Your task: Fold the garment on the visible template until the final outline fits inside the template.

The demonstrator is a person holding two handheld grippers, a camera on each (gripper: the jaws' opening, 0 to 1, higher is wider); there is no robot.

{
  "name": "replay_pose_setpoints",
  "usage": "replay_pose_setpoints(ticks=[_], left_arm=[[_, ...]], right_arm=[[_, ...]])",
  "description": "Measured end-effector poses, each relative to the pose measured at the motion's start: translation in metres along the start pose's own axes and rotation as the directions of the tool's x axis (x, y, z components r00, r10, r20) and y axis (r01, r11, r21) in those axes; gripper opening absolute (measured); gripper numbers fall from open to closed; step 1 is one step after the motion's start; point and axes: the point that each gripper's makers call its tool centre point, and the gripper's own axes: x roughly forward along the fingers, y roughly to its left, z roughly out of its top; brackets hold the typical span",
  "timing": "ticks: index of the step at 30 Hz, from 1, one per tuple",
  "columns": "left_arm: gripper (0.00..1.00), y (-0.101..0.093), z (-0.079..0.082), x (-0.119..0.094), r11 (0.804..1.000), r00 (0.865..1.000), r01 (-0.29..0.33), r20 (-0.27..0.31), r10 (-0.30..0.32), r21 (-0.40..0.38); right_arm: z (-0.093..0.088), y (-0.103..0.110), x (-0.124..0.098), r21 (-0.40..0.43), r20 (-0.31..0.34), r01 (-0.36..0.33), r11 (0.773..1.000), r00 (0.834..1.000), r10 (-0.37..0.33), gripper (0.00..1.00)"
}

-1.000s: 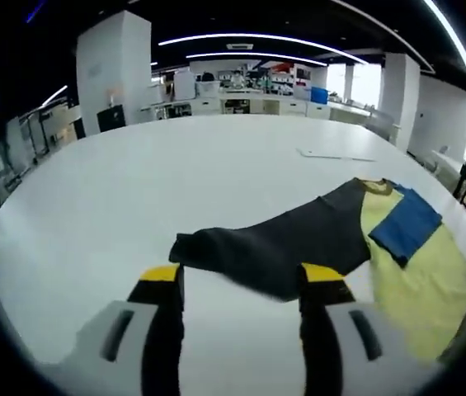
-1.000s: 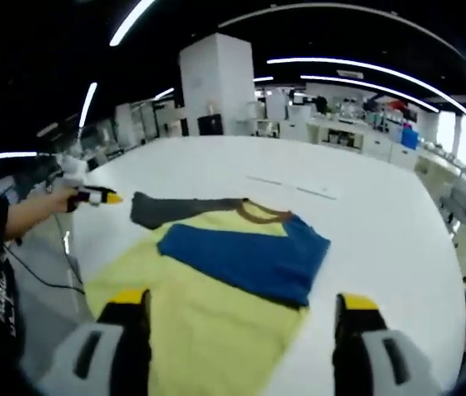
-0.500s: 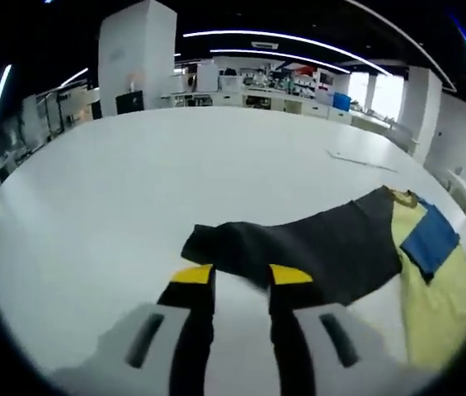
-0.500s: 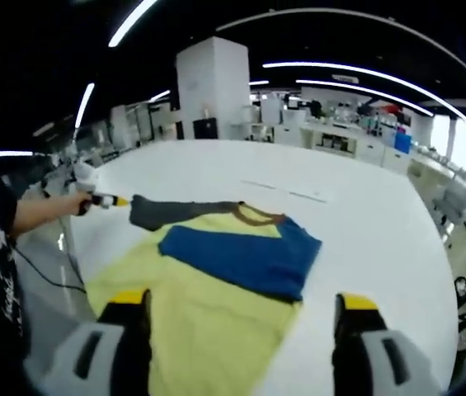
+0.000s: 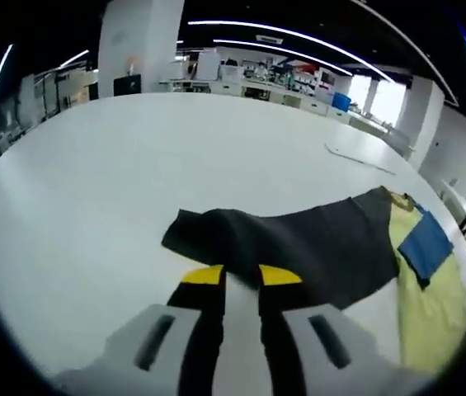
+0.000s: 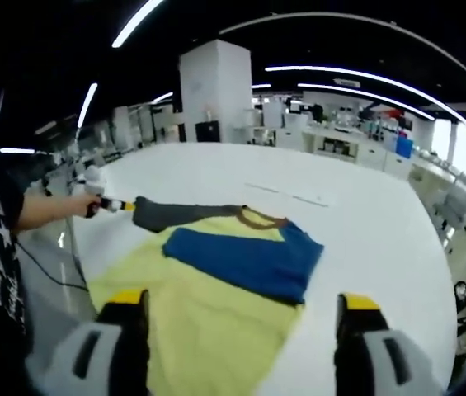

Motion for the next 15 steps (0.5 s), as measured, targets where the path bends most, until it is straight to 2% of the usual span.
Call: replay_pose_setpoints(ticks=[1,5,8,9,11,15], left_arm=[[0.11,0.002,-0.003,0.003,1.0,1.0,0.004,-0.02,-0.004,-0.005],[0.08,0.002,-0.006,0.007,0.998,0.999,0.012,-0.035,-0.014,-0.067],[0.07,0.001,-0.005,0.007,0.997,1.0,0.007,-0.03,-0.009,-0.071],[0.05,-0.005,-0.005,0.004,0.997,1.0,0.012,-0.028,-0.014,-0.081],[0.0,-0.004,-0.004,0.003,0.996,1.0,0.016,-0.021,-0.018,-0.083],[0.0,0.003,0.008,0.007,0.999,1.0,0.008,0.005,-0.008,-0.048]], right_arm=[[-0.001,0.0,0.001,0.0,-0.005,0.0,1.0,1.0,0.0,0.95],[-0.008,-0.002,0.002,0.002,-0.024,0.003,1.0,1.0,-0.003,0.95],[-0.011,-0.001,0.002,0.011,-0.029,-0.002,1.0,1.0,0.003,0.96],[-0.012,0.0,0.002,0.01,-0.032,-0.003,1.0,0.999,0.004,0.96],[-0.015,0.0,0.002,0.009,-0.038,-0.005,1.0,0.999,0.005,0.97],[-0.02,0.0,0.001,0.003,-0.059,0.0,1.0,0.998,0.0,0.97]])
